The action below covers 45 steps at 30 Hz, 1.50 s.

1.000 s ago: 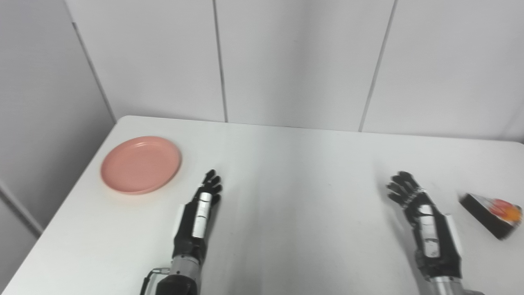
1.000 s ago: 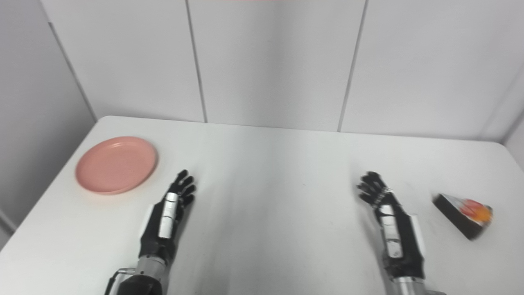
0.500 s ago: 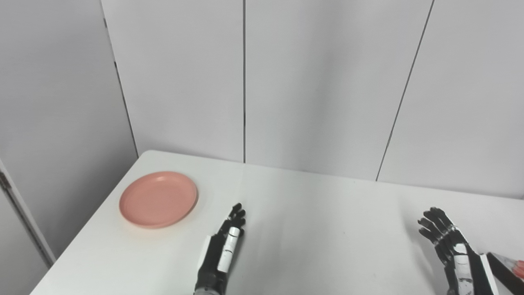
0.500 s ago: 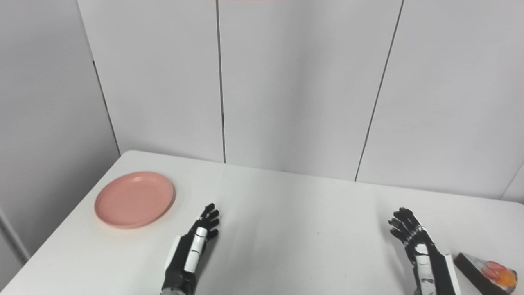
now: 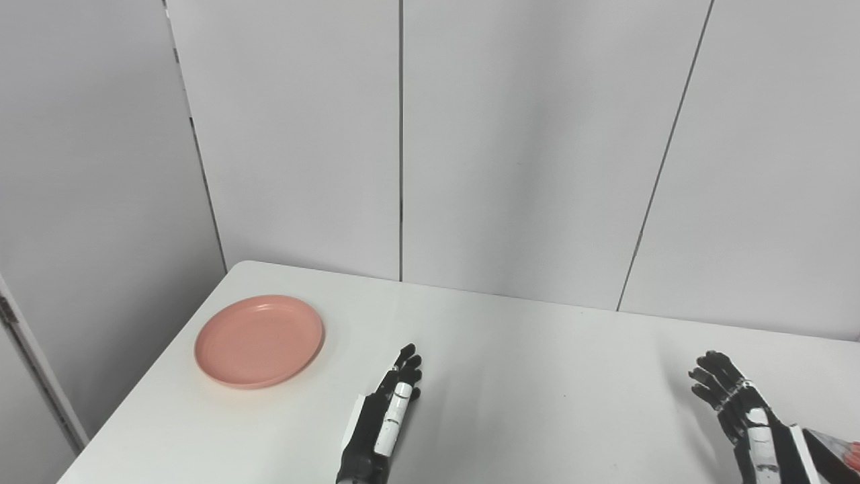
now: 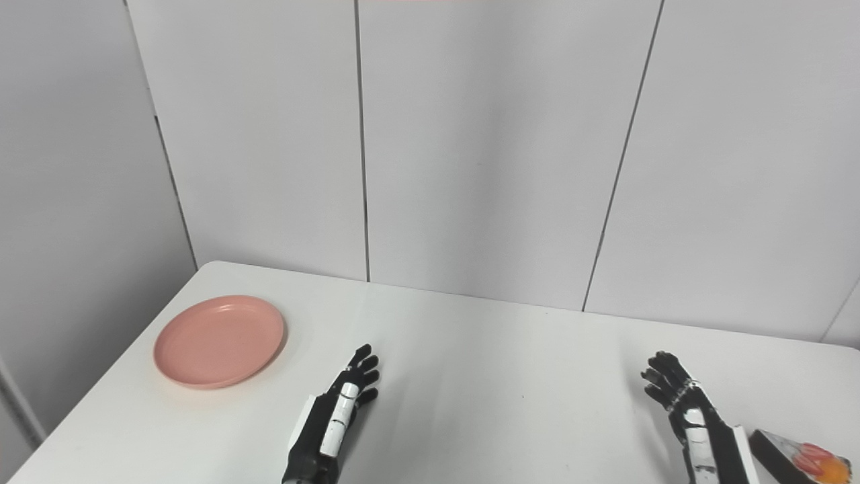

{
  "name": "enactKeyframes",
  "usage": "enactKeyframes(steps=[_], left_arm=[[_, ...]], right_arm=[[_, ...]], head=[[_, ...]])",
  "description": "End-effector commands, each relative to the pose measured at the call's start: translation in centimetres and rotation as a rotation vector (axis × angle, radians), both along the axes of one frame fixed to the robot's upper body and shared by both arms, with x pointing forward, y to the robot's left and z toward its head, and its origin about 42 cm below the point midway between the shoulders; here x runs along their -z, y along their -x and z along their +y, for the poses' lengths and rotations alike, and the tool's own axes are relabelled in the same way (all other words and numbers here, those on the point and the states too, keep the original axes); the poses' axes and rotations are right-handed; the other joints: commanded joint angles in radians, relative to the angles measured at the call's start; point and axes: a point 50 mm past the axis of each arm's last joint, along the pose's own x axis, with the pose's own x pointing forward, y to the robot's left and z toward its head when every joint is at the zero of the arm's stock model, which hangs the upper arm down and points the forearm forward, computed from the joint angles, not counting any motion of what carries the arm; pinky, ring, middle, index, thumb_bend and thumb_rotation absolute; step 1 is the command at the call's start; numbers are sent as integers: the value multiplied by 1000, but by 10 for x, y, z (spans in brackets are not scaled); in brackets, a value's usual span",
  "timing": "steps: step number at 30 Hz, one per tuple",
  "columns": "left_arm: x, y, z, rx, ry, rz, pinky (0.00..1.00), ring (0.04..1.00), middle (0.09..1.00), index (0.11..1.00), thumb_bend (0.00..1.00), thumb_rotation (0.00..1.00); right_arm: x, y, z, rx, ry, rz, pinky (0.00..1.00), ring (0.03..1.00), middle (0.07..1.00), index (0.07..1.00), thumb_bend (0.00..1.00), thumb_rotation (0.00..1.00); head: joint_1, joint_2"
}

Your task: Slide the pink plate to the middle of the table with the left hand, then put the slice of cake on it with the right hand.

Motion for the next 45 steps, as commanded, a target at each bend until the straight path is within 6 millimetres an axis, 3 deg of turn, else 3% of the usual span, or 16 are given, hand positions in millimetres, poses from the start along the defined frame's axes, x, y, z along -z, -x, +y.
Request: enactKeyframes(steps=[1, 8, 12, 17, 20, 23, 30, 35, 40, 45], left_arm=[[27, 15, -1, -6, -2, 68, 880, 913, 928, 907, 712, 1000], [26, 17, 4, -14, 11, 42, 893, 908, 926, 906, 697, 1000], [15, 17, 8, -32, 57, -8, 897, 903, 920, 895, 721, 976], [-28, 7, 15, -50, 98, -138, 870, 872, 899, 886, 764, 937], [-63, -12, 28, -76, 85, -258, 838, 848, 865, 857, 804, 914], [-86, -30, 42, -97, 61, -342, 787, 809, 818, 812, 798, 917], [-147, -62, 89, -163, 10, -502, 781, 784, 794, 787, 804, 924], [-185, -83, 151, -277, 2, -549, 768, 756, 782, 769, 805, 925], [-199, -94, 207, -377, 40, -506, 768, 777, 798, 784, 749, 928], [-192, -105, 252, -455, -37, -466, 768, 776, 795, 750, 741, 916]], right_arm=[[72, 49, -1, 30, -37, 204, 856, 851, 861, 843, 882, 965], [75, 51, 5, 79, -92, 240, 839, 824, 845, 829, 768, 1000], [73, 56, 11, 73, -168, 301, 855, 839, 860, 852, 709, 1000], [70, 62, 16, 60, -159, 333, 840, 835, 856, 851, 682, 1000], [70, 63, 18, 57, -165, 345, 835, 830, 850, 848, 675, 1000], [70, 63, 19, 58, -172, 348, 831, 827, 839, 840, 668, 1000], [70, 63, 24, 67, -178, 350, 811, 809, 826, 826, 658, 1000], [70, 62, 25, 69, -169, 348, 810, 810, 824, 829, 664, 1000], [72, 63, 27, 67, -171, 352, 813, 814, 823, 832, 631, 1000], [73, 64, 28, 69, -175, 357, 820, 816, 824, 837, 618, 1000]], head=[[-1, -1], [-1, 2], [-1, 5], [-4, 7], [-4, 1], [-10, -2], [-16, -3], [-19, -7], [-24, -11], [-29, -7]])
